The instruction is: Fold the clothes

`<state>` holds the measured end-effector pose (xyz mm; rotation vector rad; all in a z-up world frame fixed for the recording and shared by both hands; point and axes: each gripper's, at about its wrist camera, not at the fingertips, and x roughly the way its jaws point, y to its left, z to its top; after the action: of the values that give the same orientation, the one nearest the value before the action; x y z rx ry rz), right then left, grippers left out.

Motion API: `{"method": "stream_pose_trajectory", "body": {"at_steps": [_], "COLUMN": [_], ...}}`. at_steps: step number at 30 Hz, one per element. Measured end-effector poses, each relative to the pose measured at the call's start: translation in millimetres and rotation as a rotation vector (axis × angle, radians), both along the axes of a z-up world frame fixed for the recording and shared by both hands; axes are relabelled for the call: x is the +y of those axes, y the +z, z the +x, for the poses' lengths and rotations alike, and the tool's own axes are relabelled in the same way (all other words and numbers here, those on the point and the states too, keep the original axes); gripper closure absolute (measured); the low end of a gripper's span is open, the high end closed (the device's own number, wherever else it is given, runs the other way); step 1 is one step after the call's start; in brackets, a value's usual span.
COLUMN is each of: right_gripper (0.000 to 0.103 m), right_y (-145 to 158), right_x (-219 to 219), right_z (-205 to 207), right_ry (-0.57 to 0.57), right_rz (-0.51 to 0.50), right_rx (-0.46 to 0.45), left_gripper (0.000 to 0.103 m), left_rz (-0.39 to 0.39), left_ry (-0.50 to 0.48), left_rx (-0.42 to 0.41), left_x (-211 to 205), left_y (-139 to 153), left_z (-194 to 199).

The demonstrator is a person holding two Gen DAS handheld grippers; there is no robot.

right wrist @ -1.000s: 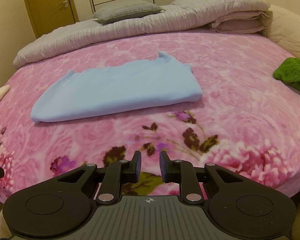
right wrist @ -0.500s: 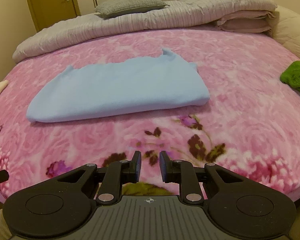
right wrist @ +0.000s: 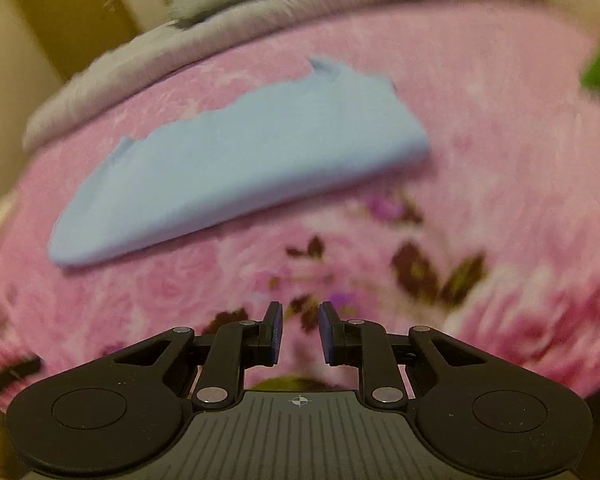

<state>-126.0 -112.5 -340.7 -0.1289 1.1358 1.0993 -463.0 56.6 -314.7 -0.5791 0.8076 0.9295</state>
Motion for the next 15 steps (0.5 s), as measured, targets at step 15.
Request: {"method": "stream_pose_trajectory", "body": {"at_steps": [15], "right_gripper": [0.082], "right_y": [-28], "right_x": [-3], "right_z": [89], "right_ry": [-0.246], "right_rz": [0.185], "right_rx": [0.315], "left_gripper": [0.073], "left_rz": [-0.022], "left_ry": [-0.074], "left_rx": [-0.016], "left_x": [49], "left_y": [-23], "left_z": [48]}}
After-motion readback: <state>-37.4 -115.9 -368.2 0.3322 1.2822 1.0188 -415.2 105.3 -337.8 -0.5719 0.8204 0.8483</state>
